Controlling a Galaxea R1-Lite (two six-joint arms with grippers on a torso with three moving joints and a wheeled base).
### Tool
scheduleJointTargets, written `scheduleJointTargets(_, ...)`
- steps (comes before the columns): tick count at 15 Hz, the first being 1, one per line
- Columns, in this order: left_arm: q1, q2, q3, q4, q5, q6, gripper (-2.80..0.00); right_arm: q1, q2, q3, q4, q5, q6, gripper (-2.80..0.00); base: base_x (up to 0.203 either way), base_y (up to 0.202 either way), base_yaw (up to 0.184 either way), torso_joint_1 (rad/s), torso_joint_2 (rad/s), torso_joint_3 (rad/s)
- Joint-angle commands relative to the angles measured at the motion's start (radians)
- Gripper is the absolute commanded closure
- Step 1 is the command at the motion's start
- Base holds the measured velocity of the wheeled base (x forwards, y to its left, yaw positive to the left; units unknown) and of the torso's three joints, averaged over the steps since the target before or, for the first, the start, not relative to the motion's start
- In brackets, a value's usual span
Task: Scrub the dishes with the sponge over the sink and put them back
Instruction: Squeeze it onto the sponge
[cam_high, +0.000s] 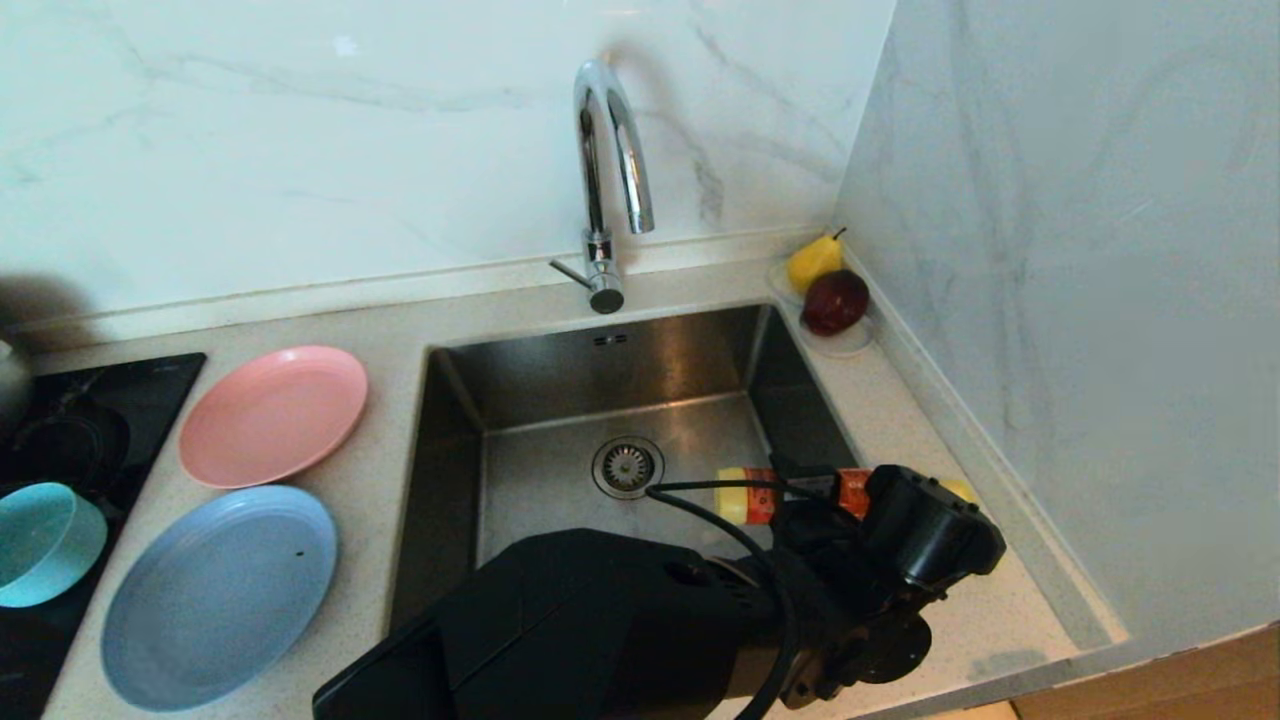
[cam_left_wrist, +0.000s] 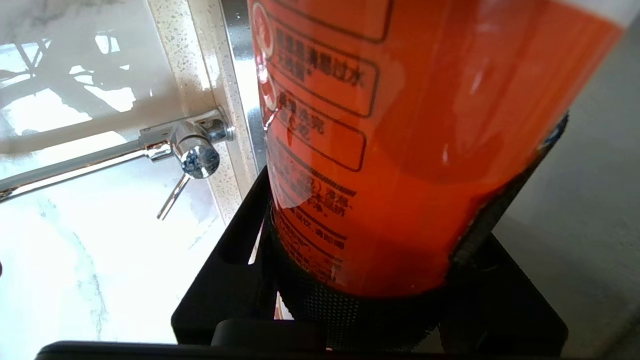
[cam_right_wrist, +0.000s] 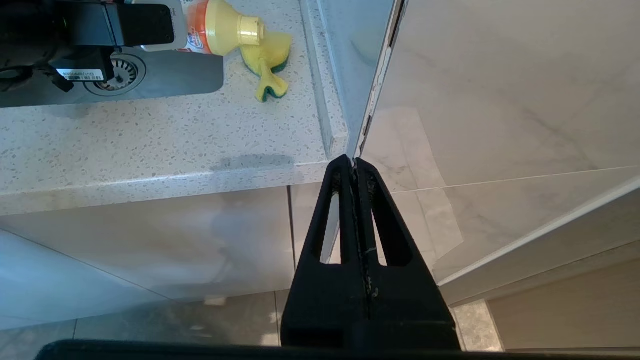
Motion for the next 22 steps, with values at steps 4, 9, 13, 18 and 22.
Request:
scheduleJointTargets(4,0.0,-0.001,-0.009,-0.015,0.008,0.004,0.0,0.0,0.0,0.0,0.0,0.0,-0.001,0.0,0.0,0.0,0.0,0.0,0.0,0.0)
scheduleJointTargets(9,0.0,-0.012,0.008,-0.011,0.008,-0.008,0.0,0.0,-0.001,0.0,0.0,0.0,-0.001,0.0,0.0,0.0,0.0,0.0,0.0,0.0)
scheduleJointTargets(13,0.0,-0.002,0.018,-0.006,0.008,-0.008,0.0,0.0,0.0,0.0,0.0,0.0,-0.001,0.0,0.0,0.0,0.0,0.0,0.0,0.0)
scheduleJointTargets(18,0.0,0.006,0.021,-0.01,0.01,-0.022,0.0,0.0,-0.001,0.0,0.0,0.0,-0.001,0.0,0.0,0.0,0.0,0.0,0.0,0.0)
scheduleJointTargets(22,0.0,-0.002,-0.002,-0.015,0.01,-0.046,0.0,0.0,0.0,0.0,0.0,0.0,-0.001,0.0,0.0,0.0,0.0,0.0,0.0,0.0)
